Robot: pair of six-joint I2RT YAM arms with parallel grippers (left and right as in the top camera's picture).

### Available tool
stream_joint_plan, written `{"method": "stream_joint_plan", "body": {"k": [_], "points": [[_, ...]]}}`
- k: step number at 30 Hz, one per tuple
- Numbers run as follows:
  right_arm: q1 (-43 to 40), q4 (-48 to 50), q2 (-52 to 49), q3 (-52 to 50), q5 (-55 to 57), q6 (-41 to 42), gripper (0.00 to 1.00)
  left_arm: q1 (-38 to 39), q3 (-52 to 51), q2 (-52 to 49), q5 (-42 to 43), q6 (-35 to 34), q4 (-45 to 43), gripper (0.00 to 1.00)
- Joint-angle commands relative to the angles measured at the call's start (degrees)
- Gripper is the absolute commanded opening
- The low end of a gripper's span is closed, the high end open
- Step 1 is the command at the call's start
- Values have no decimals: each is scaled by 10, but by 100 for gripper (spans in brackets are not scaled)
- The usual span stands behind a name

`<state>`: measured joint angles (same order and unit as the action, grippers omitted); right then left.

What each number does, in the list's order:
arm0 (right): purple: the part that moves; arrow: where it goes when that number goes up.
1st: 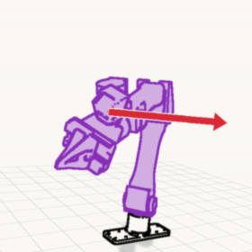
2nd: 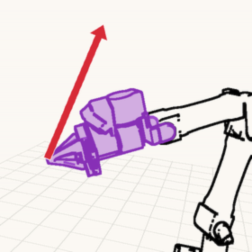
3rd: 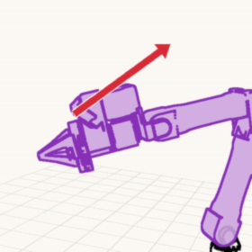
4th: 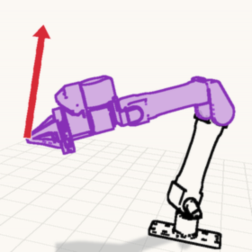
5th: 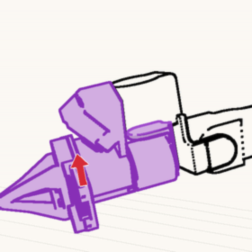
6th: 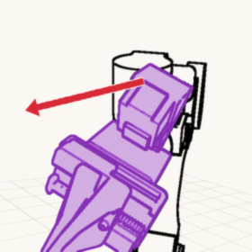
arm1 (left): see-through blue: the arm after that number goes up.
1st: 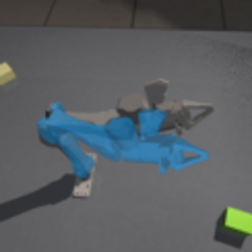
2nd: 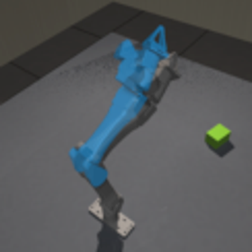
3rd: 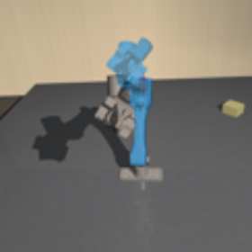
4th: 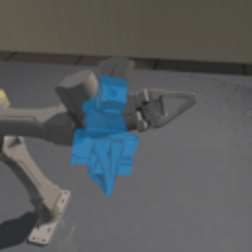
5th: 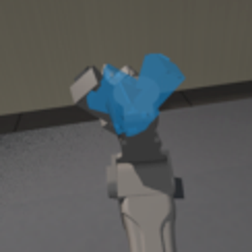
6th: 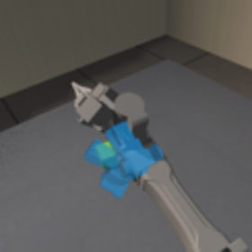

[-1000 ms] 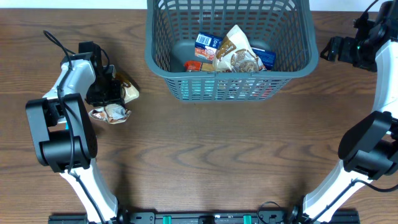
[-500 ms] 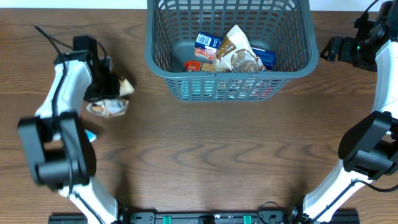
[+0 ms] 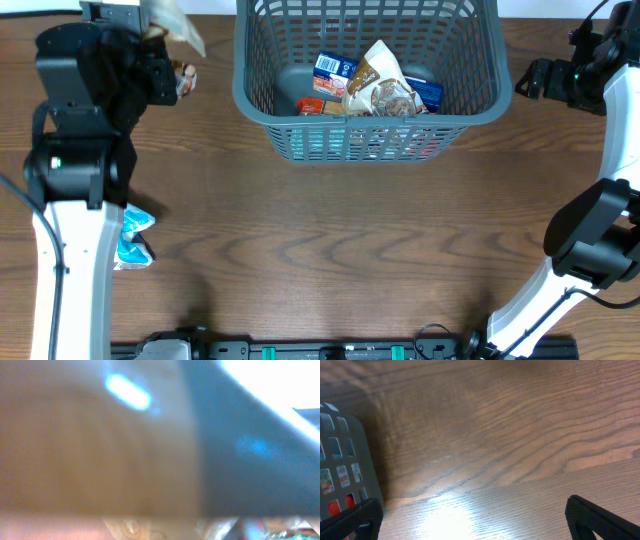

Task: Pack container
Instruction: 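Carry the snack bag with the left gripper into the basket and release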

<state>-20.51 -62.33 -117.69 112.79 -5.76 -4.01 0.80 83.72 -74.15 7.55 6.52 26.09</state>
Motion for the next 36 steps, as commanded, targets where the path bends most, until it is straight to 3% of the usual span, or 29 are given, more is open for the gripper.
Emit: {"method": "stream_joint_plan", "body": {"k": [1,11,17,22,30,33,36], "points": [[-5,-1,19,0,-1,-8,99,33,45,-6,8,42,-18,6],[-5,-1,19,0,-1,-8,99,160,224,-138,8,191,-16,6],[-5,-1,19,0,-1,-8,99,215,305,-261,8,240,-16,6],[-5,-1,19,0,-1,-8,99,240,312,-327,9,274,-7,6],[-5,2,19,0,-1,-8,99,250,312,-386,34,338,113,6],[-5,2,19,0,-1,-8,99,249,312,-396,34,352,137,12],[-5,2,19,0,-1,-8,99,249,312,-403,33,353,151,31]]}}
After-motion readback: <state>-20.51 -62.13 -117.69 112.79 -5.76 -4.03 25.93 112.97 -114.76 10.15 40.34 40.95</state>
